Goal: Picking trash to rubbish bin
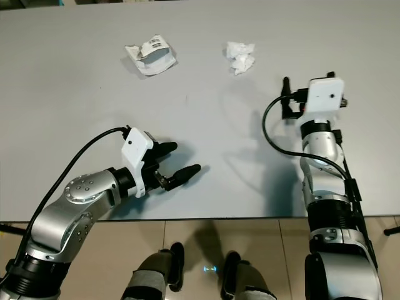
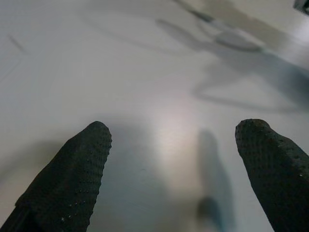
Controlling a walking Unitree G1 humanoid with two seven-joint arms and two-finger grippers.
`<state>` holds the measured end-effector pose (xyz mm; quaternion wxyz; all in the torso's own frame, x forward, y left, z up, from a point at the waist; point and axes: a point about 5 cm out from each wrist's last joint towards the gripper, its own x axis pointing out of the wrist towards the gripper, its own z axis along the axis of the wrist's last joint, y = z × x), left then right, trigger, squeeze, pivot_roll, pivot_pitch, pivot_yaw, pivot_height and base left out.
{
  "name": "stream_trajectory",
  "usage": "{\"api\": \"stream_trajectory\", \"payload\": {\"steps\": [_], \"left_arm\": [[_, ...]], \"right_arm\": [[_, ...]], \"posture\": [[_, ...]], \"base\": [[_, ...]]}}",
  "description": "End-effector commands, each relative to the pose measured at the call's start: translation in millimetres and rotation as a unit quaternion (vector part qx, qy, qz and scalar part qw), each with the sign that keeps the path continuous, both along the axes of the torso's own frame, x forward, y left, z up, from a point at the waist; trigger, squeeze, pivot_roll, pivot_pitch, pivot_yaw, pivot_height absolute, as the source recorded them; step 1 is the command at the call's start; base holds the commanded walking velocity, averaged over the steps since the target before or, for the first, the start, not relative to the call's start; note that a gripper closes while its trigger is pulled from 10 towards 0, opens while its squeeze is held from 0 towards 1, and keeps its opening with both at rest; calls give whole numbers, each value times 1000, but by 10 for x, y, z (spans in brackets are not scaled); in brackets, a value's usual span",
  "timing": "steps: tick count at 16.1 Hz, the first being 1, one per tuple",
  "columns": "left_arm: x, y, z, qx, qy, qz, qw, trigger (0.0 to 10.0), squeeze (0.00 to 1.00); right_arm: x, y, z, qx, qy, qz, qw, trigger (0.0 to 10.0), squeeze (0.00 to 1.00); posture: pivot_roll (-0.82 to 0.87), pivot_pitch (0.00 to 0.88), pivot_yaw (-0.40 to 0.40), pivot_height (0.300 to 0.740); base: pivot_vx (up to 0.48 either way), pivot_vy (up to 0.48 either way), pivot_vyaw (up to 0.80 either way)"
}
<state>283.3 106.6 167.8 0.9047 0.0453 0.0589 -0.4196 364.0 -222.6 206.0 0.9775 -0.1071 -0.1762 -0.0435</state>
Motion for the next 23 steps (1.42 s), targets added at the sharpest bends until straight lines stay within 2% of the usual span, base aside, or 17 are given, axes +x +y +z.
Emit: {"api": "stream_trajectory", "payload": {"steps": [1,8,15,23], "left_arm": [[-8,9,-18,5,0,3,1000,10000,0],[11,14,-58,9,2,11,1000,10000,0],[37,-54,-85,1,-2,14,1000,10000,0],[142,-260,-99,-39,-13,36,999,10000,0]], "right_arm": [[-17,11,4,-10,1,5,1000,10000,0],[-18,6,4,-13,3,4,1000,10000,0],[-31,51,42,-19,-1,11,1000,10000,0],[-173,87,-22,1,2,15,1000,10000,0]], "posture": [[372,254,45,740],[364,249,38,740],[341,231,23,740],[289,171,-27,740]], "base": [[289,-379,594],[306,-366,668],[312,-361,57],[0,0,0]]}}
